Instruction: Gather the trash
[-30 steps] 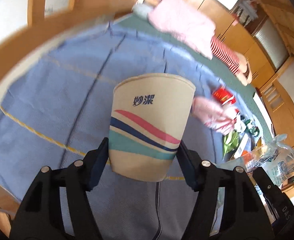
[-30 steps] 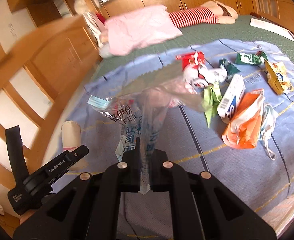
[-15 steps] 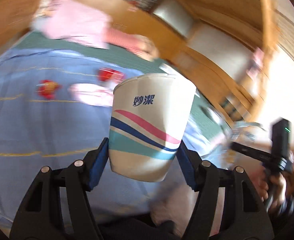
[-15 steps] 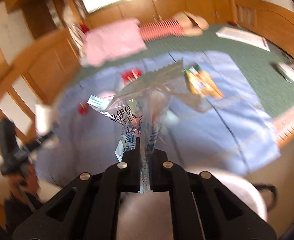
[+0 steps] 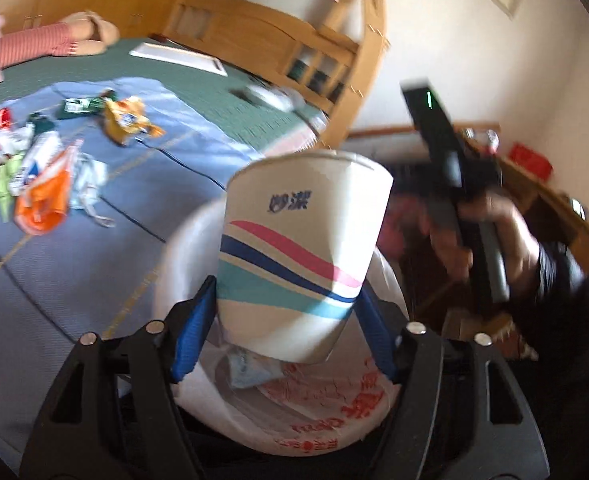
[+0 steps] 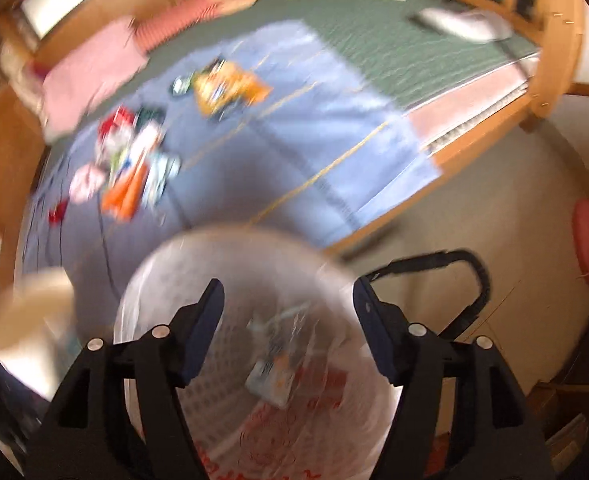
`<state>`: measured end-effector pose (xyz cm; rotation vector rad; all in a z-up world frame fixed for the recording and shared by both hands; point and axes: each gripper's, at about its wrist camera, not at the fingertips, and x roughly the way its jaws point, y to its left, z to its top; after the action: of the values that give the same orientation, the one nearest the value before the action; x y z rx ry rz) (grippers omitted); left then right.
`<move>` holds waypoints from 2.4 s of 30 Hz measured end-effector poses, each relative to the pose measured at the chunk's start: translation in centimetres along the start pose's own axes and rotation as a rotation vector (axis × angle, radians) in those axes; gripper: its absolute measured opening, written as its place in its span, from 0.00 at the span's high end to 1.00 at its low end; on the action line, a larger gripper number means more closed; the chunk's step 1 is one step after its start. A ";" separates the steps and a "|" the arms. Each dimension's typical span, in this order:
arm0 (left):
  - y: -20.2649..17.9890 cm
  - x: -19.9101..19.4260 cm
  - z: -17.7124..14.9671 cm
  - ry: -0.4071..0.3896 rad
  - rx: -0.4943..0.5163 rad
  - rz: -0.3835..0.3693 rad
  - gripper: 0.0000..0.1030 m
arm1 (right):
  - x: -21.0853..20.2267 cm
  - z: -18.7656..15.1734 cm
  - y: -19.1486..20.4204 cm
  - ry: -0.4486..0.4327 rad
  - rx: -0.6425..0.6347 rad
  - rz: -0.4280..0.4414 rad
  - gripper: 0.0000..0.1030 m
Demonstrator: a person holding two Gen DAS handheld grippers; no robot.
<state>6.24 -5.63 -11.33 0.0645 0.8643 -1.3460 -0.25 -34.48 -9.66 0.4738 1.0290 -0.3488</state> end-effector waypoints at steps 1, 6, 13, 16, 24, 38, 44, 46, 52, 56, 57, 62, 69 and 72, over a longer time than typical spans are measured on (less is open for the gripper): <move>-0.6 0.6 -0.2 0.025 0.025 0.006 0.11 | -0.7 0.4 -0.5 -0.033 0.010 -0.014 0.31; -0.1 0.7 -0.4 0.028 0.025 0.045 0.08 | -1.7 1.0 -0.9 -0.093 0.011 -0.013 0.30; 7.4 -9.8 2.3 -0.225 -0.224 0.333 0.08 | -1.7 3.1 4.5 -0.158 -0.073 0.071 0.30; 14.0 -16.3 2.3 -0.280 -0.544 0.746 0.08 | -0.4 4.6 10.4 -0.162 -0.166 0.171 0.30; 23.2 -27.6 -9.7 -0.483 -1.222 1.002 0.10 | 9.2 4.7 34.7 -0.078 -0.436 0.465 0.35; 25.6 -30.5 -14.4 -0.503 -1.392 0.985 0.10 | 28.1 4.7 53.2 0.162 -0.311 0.533 0.97; 25.3 -30.4 -15.1 -0.508 -1.425 0.983 0.10 | 24.0 1.8 50.2 0.316 -0.379 0.669 0.97; 25.3 -30.1 -15.1 -0.495 -1.425 0.989 0.10 | 21.8 0.0 48.8 0.376 -0.451 0.721 0.97; 26.0 -27.8 -14.7 -0.417 -1.416 0.953 0.10 | 18.8 -4.5 46.5 0.423 -0.740 0.641 0.85; 26.3 -26.4 -14.7 -0.365 -1.413 0.919 0.10 | 17.8 0.0 44.0 0.242 -0.639 0.585 0.46; 26.4 -26.2 -14.6 -0.359 -1.412 0.913 0.10 | 17.7 1.3 43.6 0.180 -0.617 0.552 0.45; 26.8 -25.1 -14.0 -0.314 -1.381 0.876 0.09 | 18.6 7.9 43.9 -0.164 -0.628 0.237 0.25; 27.4 -24.4 -13.5 -0.293 -1.382 0.843 0.09 | 26.4 6.9 46.2 -0.044 -0.877 0.011 0.33; 27.4 -24.5 -13.5 -0.296 -1.387 0.846 0.09 | 25.9 6.2 44.5 0.013 -0.806 0.131 0.72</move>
<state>23.79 28.68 -18.43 -0.7468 1.1560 0.1918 38.39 -1.55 -20.37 -0.1859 1.0520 0.1961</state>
